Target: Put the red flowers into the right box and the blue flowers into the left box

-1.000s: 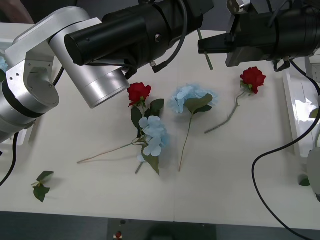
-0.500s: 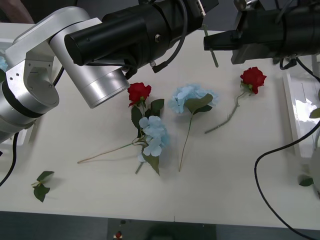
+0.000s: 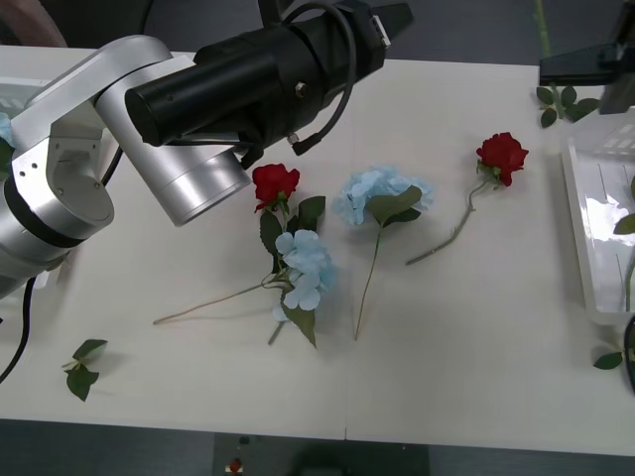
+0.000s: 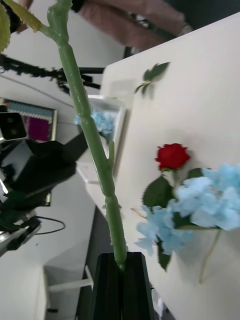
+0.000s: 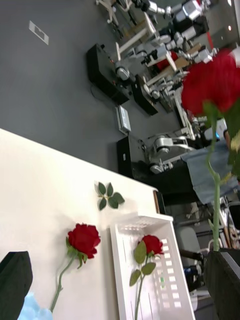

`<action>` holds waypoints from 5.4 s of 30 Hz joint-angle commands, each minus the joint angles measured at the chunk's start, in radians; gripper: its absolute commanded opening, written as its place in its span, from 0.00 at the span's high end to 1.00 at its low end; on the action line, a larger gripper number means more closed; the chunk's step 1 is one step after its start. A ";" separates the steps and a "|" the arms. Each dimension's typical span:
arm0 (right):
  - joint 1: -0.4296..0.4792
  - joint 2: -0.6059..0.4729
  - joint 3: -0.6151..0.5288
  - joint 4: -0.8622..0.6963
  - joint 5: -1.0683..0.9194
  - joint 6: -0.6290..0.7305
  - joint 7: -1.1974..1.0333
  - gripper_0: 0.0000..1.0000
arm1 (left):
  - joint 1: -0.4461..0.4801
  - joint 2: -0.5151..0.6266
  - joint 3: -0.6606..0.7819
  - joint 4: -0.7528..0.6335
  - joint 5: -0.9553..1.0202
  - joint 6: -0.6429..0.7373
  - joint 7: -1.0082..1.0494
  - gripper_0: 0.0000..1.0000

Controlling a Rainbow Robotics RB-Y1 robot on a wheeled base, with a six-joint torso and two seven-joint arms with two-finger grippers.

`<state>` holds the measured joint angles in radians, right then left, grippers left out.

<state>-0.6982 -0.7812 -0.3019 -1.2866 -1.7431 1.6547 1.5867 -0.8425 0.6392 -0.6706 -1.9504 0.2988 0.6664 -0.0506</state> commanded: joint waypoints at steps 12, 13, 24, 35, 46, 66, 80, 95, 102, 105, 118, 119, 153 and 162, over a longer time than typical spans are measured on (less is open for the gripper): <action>0.341 -0.411 -0.017 0.035 0.027 -0.219 -0.034 1.00 | 0.129 0.120 0.243 -0.047 0.373 -0.014 -0.364 0.00; 0.358 -0.420 -0.020 0.047 0.047 -0.234 -0.031 1.00 | 0.149 0.128 0.261 -0.051 0.399 -0.014 -0.402 0.00; 0.419 -0.463 -0.033 0.199 0.370 -0.348 -0.017 1.00 | 0.407 0.244 0.424 -0.153 0.665 0.062 -0.890 0.00; 0.419 -0.455 0.040 0.204 0.524 -0.335 -0.008 1.00 | 0.569 0.229 0.552 -0.183 0.789 0.406 -1.437 0.00; 0.422 -0.405 0.047 0.202 0.553 -0.334 0.013 0.68 | 0.603 0.234 0.405 -0.177 0.717 0.473 -1.793 0.00; 0.283 -0.345 -0.026 -0.002 0.524 -0.001 -0.185 0.00 | 0.393 0.140 -0.026 0.110 0.513 0.268 -1.848 0.00; 0.186 -0.116 0.064 -0.324 0.775 0.089 -0.636 0.00 | 0.310 0.115 -0.110 0.232 0.519 0.242 -1.847 0.98; 0.046 0.060 0.366 -0.293 0.968 -0.061 -0.830 0.00 | 0.296 0.166 -0.115 0.223 0.565 0.219 -1.847 1.00; 0.031 0.129 0.451 -0.194 1.067 -0.210 -0.841 0.00 | 0.289 0.220 -0.076 0.145 0.628 0.217 -1.818 1.00; 0.022 0.148 0.484 -0.151 1.110 -0.253 -0.843 0.00 | 0.289 0.252 -0.047 0.103 0.700 0.217 -1.807 1.00; -0.093 0.250 0.589 0.115 1.234 -0.380 -0.843 0.00 | 0.273 0.341 0.141 -0.111 0.893 0.217 -1.427 1.00; -0.101 0.261 0.590 0.141 1.245 -0.394 -0.840 0.00 | 0.270 0.347 0.166 -0.127 0.896 0.217 -1.370 1.00; -0.126 0.312 0.652 0.313 1.300 -0.512 -0.806 0.00 | 0.599 0.570 0.853 0.361 0.580 0.484 -1.200 1.00; -0.126 0.318 0.653 0.314 1.303 -0.512 -0.806 0.66 | 0.663 0.570 0.841 0.475 0.615 0.490 -1.223 0.99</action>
<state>-0.7850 -0.4935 0.3547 -0.9656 -0.4497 1.1456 0.7777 -0.1873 1.1739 0.1674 -1.4922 0.9092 1.1499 -1.2262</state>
